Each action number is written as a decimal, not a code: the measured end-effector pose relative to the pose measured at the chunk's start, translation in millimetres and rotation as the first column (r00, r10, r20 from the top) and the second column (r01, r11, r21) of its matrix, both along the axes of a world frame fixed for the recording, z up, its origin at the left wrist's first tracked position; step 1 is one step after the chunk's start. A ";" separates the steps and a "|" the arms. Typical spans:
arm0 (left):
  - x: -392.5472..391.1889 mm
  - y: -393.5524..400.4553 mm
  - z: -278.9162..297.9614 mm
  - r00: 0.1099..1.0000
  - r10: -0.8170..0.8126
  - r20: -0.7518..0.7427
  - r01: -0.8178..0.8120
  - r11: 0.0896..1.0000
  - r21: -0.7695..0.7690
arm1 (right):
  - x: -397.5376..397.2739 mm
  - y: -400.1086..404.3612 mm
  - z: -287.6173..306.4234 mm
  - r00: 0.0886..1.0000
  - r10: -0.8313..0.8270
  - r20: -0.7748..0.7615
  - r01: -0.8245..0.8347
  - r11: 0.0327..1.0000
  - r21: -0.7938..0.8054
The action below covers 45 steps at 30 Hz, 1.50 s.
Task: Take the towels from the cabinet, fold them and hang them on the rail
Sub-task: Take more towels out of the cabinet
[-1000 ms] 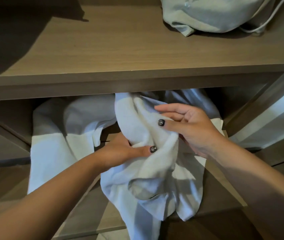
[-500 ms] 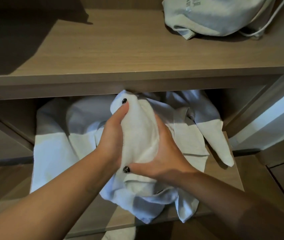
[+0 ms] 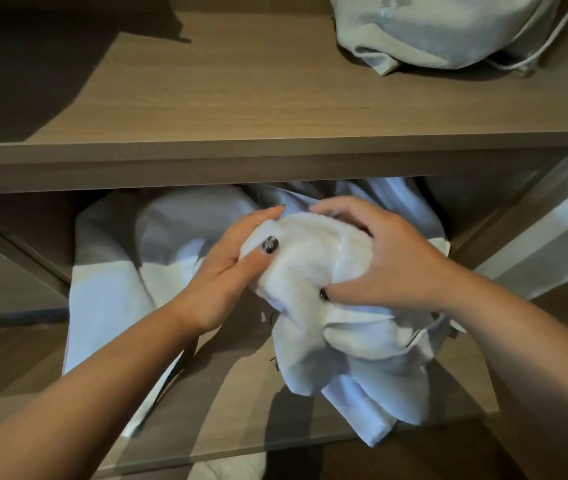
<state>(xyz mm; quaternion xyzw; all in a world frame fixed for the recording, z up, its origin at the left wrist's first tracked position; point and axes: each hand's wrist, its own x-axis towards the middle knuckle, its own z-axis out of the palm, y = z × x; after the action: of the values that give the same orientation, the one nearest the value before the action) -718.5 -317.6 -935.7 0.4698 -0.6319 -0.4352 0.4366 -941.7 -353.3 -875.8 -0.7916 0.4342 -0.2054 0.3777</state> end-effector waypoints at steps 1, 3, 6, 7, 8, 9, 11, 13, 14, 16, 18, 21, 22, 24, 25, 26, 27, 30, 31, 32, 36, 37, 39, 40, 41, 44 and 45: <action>-5.3 3.2 -1.7 0.998 -0.030 -0.049 0.032 0.998 0.051 | -0.6 -3.0 1.5 0.998 -0.028 0.062 0.029 1.000 -0.009; -17.6 9.1 -8.9 0.987 -0.046 -0.153 0.068 0.988 0.142 | 3.5 -3.8 0.5 0.970 -0.116 0.213 0.126 0.992 -0.031; -31.1 13.2 -14.3 0.993 -0.032 -0.118 0.053 0.982 0.183 | 19.3 -0.2 -12.9 0.783 -0.383 0.491 0.328 0.924 0.197; -33.3 12.4 -15.0 0.992 0.010 -0.122 0.014 0.982 0.189 | 23.2 0.9 -16.3 0.717 -0.465 0.520 0.362 0.885 0.292; -33.2 11.4 -16.2 0.985 0.079 -0.152 -0.046 0.977 0.208 | 24.3 1.7 -17.9 0.683 -0.511 0.522 0.383 0.859 0.341; -31.5 10.8 -17.8 0.970 0.152 -0.191 -0.104 0.965 0.242 | 22.8 2.7 -19.8 0.684 -0.513 0.520 0.374 0.857 0.353; -26.6 9.1 -20.9 0.922 0.239 -0.303 -0.139 0.938 0.318 | 18.1 6.7 -20.4 0.795 -0.384 0.469 0.278 0.918 0.281; -21.9 9.2 -23.2 0.876 0.270 -0.400 -0.095 0.909 0.405 | 19.0 12.7 -25.8 0.934 -0.206 0.291 0.158 0.971 0.180; -20.8 9.4 -24.1 0.857 0.270 -0.439 -0.053 0.893 0.447 | 21.2 14.3 -32.0 0.954 -0.151 0.257 0.109 0.979 0.171; -21.7 11.0 -26.1 0.852 0.232 -0.469 0.029 0.873 0.486 | 25.0 13.0 -44.6 0.936 -0.159 0.313 0.078 0.963 0.258; -22.7 11.6 -28.6 0.873 0.202 -0.445 0.070 0.850 0.522 | 24.1 10.2 -54.8 0.918 -0.213 0.333 0.114 0.949 0.294; -14.3 8.2 -38.6 0.925 0.137 -0.354 0.056 0.873 0.485 | 17.1 10.2 -63.7 0.887 -0.309 0.342 0.208 0.930 0.301; -11.3 6.3 -44.7 0.938 0.164 -0.306 -0.017 0.902 0.431 | 15.9 10.8 -64.9 0.869 -0.355 0.346 0.252 0.917 0.310; -6.4 1.4 -50.9 0.907 0.368 -0.206 -0.289 0.898 0.332 | 14.4 11.1 -68.6 0.846 -0.423 0.325 0.320 0.890 0.325; -2.8 -1.2 -52.5 0.863 0.478 -0.167 -0.422 0.861 0.283 | 13.1 10.5 -71.0 0.840 -0.440 0.316 0.336 0.881 0.334; 2.9 -4.4 -54.4 0.825 0.562 -0.068 -0.541 0.818 0.195 | 11.8 9.7 -72.6 0.838 -0.449 0.310 0.346 0.877 0.334; 10.1 -10.0 -56.1 0.769 0.628 0.118 -0.637 0.769 0.059 | 10.3 8.4 -74.4 0.835 -0.455 0.311 0.353 0.875 0.331; 37.7 -26.6 -73.7 0.464 0.590 0.661 -0.687 0.710 -0.151 | 8.0 7.6 -75.4 0.846 -0.435 0.306 0.343 0.886 0.313; 43.9 -28.8 -79.4 0.395 0.502 0.770 -0.703 0.704 -0.099 | 6.9 7.7 -76.0 0.852 -0.423 0.308 0.334 0.893 0.303; 49.1 -28.7 -85.3 0.351 0.416 0.839 -0.715 0.698 -0.047 | 7.0 8.1 -75.4 0.857 -0.409 0.313 0.324 0.900 0.291; 66.3 -20.4 -99.8 0.310 0.329 0.892 -0.720 0.694 -0.005 | 5.8 10.0 -78.2 0.909 -0.306 0.284 0.242 0.940 0.238; 71.0 -18.3 -100.8 0.324 0.354 0.877 -0.719 0.695 -0.015 | 4.4 9.8 -79.8 0.921 -0.275 0.276 0.218 0.951 0.220; 77.1 -13.0 -100.7 0.385 0.493 0.780 -0.725 0.684 -0.074 | 0.9 8.9 -80.2 0.945 -0.217 0.245 0.175 0.967 0.183; 76.3 -9.3 -96.4 0.441 0.574 0.690 -0.720 0.685 -0.109 | -0.8 8.4 -77.6 0.961 -0.180 0.210 0.148 0.976 0.160; 73.4 -4.8 -90.7 0.504 0.629 0.591 -0.703 0.697 -0.142 | -2.4 8.0 -73.7 0.977 -0.135 0.162 0.115 0.985 0.129; 55.4 11.1 -68.1 0.630 0.676 0.382 -0.646 0.729 -0.226 | -6.5 7.4 -59.2 0.999 -0.004 0.037 0.005 1.000 -0.009; 49.9 15.1 -62.4 0.654 0.680 0.331 -0.628 0.732 -0.264 | -7.4 7.9 -53.6 1.000 0.023 0.010 -0.023 0.998 -0.058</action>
<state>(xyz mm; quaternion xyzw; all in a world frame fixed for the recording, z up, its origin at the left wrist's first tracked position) -668.6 -302.5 -998.2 0.7167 -0.5219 -0.1000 0.4516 -949.1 -345.4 -929.4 -0.8061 0.4170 -0.2178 0.3591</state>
